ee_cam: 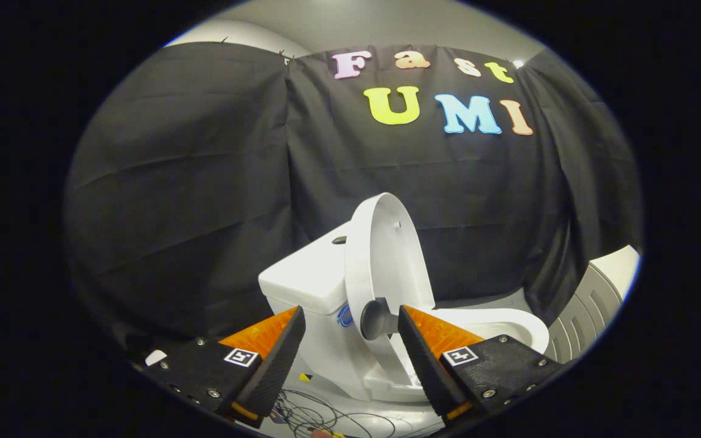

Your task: Open the toilet lid.

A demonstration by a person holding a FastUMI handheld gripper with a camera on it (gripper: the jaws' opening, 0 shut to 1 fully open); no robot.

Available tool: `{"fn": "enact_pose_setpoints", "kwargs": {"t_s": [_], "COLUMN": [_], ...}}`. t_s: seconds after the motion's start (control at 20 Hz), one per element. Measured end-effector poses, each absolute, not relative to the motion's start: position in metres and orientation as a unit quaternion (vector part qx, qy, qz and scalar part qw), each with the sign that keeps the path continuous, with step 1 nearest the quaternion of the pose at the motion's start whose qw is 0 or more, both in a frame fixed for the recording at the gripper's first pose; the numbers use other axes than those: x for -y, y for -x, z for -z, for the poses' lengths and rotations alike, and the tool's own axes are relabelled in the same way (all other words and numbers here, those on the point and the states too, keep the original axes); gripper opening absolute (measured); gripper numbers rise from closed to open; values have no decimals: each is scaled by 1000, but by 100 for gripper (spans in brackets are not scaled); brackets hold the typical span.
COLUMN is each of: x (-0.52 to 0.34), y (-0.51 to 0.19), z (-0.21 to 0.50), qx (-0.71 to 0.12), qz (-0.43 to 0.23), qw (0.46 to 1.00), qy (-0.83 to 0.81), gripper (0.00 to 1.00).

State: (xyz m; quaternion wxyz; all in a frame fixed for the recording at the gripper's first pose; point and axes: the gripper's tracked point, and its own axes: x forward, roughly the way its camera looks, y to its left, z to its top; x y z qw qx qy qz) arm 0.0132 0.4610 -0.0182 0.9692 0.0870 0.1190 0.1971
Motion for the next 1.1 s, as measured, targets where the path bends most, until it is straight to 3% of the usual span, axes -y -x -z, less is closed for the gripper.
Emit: {"fn": "enact_pose_setpoints", "kwargs": {"t_s": [0.5, 1.1], "x": [-306, -135], "y": [-36, -54], "z": [-64, -87], "qx": [-33, 10], "qz": [-129, -59], "qw": [989, 996], "qy": [-69, -71], "gripper": [94, 93]}}
